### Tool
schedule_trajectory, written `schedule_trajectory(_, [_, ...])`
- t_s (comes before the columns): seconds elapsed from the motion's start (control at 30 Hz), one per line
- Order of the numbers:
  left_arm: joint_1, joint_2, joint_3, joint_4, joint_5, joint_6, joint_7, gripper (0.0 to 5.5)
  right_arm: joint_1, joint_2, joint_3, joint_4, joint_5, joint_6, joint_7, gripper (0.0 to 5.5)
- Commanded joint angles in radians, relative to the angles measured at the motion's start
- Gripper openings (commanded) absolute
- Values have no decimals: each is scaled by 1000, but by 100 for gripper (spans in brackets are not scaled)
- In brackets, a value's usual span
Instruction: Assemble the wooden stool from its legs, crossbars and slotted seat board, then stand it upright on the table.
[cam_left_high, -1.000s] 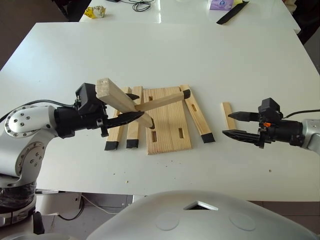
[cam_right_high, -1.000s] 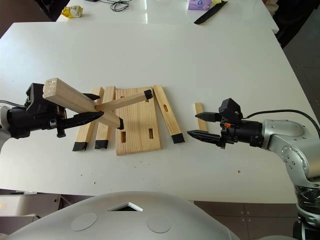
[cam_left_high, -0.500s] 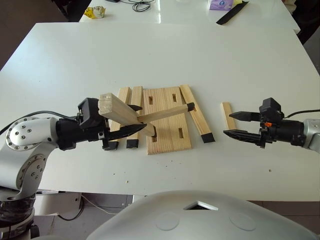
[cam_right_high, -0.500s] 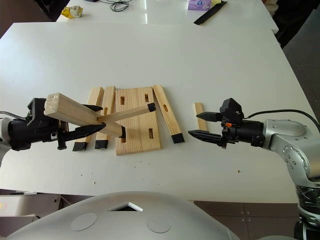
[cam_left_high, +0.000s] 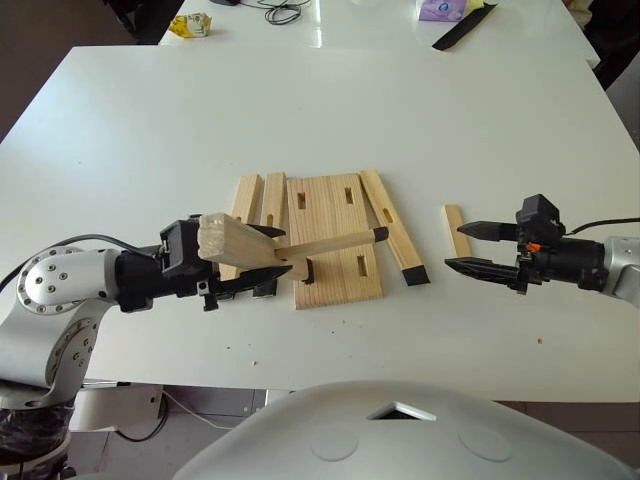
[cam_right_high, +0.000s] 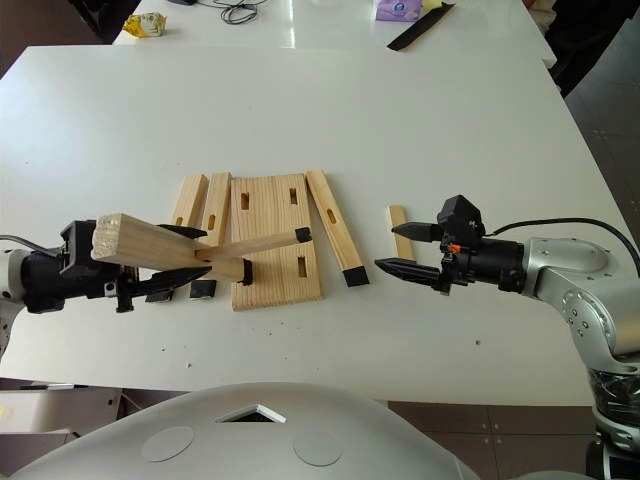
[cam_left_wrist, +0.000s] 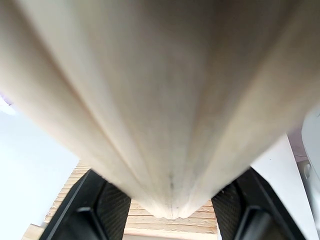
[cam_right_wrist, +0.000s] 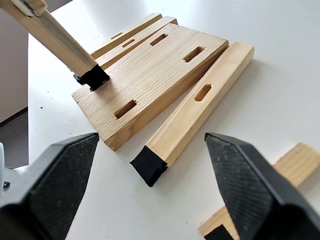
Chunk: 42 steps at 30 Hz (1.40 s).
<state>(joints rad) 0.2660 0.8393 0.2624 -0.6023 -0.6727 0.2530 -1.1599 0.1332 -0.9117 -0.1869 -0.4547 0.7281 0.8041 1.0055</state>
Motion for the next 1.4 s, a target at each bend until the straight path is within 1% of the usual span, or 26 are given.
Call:
schedule_trajectory(0.03, [27, 15, -18, 15, 40, -6, -13, 206, -8, 0, 8, -4, -10, -2, -14, 392])
schedule_trajectory(0.27, [59, 33, -28, 30, 65, -33, -26, 206, 2, 5, 5, -9, -6, -6, -24, 392])
schedule_trajectory(0.47, [37, 47, -35, 79, 84, -52, -48, 206, -8, 9, 15, 1, -13, -13, -30, 392])
schedule_trajectory(0.77, [51, 30, -107, 84, 145, -102, -36, 206, -61, -4, 58, 23, -30, -19, -15, 392])
schedule_trajectory(1.13, [50, 23, -198, 182, 209, -189, -21, 206, -77, -13, 78, 26, -32, -15, 4, 392])
schedule_trajectory(1.23, [11, 26, -218, 200, 202, -174, -2, 206, -78, -11, 81, 25, -34, -13, 4, 392])
schedule_trajectory(1.4, [-143, 34, -252, 228, 167, -91, 32, 206, -82, -2, 86, 20, -31, -7, -7, 392])
